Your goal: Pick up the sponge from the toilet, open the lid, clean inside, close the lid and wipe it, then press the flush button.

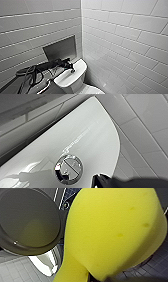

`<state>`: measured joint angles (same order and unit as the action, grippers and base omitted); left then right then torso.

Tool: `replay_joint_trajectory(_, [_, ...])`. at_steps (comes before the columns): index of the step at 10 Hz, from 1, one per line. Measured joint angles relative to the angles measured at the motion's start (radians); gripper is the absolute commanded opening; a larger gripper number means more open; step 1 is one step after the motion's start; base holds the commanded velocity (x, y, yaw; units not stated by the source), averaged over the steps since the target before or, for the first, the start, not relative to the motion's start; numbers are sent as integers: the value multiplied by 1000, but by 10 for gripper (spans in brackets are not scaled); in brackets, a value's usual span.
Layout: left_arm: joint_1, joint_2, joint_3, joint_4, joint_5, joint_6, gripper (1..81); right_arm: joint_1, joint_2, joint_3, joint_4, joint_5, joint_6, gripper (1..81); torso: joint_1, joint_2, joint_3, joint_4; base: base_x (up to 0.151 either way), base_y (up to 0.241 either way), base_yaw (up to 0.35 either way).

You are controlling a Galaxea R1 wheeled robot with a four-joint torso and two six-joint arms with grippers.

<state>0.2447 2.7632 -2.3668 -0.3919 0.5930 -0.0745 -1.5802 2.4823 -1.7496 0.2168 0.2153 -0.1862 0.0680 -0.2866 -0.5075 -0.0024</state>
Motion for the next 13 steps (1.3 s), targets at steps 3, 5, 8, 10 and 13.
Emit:
replay_joint_trajectory(3, [0,13,-23,5,6,3,10,7,1,0,0,1,0,10,1,1,-5,0,0,0,0])
replay_joint_trajectory(5, [0,31,-55,19,9,1,10,7,2,0,0,2,0,10,1,1,-5,0,0,0,0])
replay_joint_trajectory(8, [0,69,-117,40,12,-1,10,7,3,0,0,2,0,10,1,1,-14,0,0,0,0])
replay_joint_trajectory(10, [2,83,-137,53,11,-1,10,4,3,0,0,1,0,10,1,1,-26,0,0,0,0])
replay_joint_trajectory(13, [2,100,-170,56,10,-1,10,3,3,0,0,2,0,10,2,1,-26,0,0,0,0])
